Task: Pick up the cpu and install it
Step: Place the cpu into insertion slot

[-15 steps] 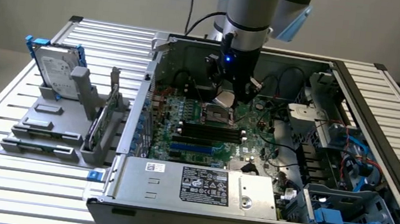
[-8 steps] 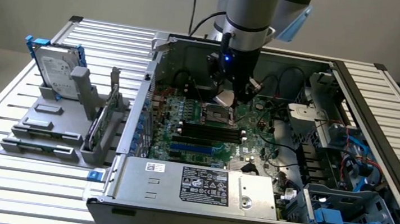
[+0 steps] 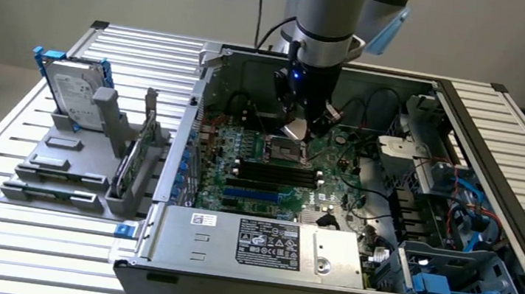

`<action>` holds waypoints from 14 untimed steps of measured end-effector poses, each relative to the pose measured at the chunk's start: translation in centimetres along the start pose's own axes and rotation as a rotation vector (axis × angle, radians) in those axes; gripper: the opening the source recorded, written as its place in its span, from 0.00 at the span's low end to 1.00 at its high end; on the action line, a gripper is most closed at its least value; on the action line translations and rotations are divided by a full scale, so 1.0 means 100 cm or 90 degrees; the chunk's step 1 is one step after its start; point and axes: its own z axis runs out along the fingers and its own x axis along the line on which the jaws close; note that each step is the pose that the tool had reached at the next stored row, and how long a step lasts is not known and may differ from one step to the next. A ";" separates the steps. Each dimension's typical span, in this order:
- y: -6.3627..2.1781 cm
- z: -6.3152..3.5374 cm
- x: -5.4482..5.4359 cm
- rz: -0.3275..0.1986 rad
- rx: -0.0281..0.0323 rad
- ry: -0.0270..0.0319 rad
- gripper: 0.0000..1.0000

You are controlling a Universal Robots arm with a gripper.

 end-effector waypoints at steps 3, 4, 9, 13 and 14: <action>-0.0001 -0.0001 0.000 0.016 0.0107 0.0085 0.55; -0.0001 -0.0001 0.000 0.021 0.0162 0.0133 0.55; -0.0001 -0.0001 0.000 0.051 0.0365 0.0304 0.55; -0.0001 0.0002 0.000 0.085 0.0386 0.0314 0.55; -0.0001 0.0003 0.000 0.094 0.0387 0.0312 0.55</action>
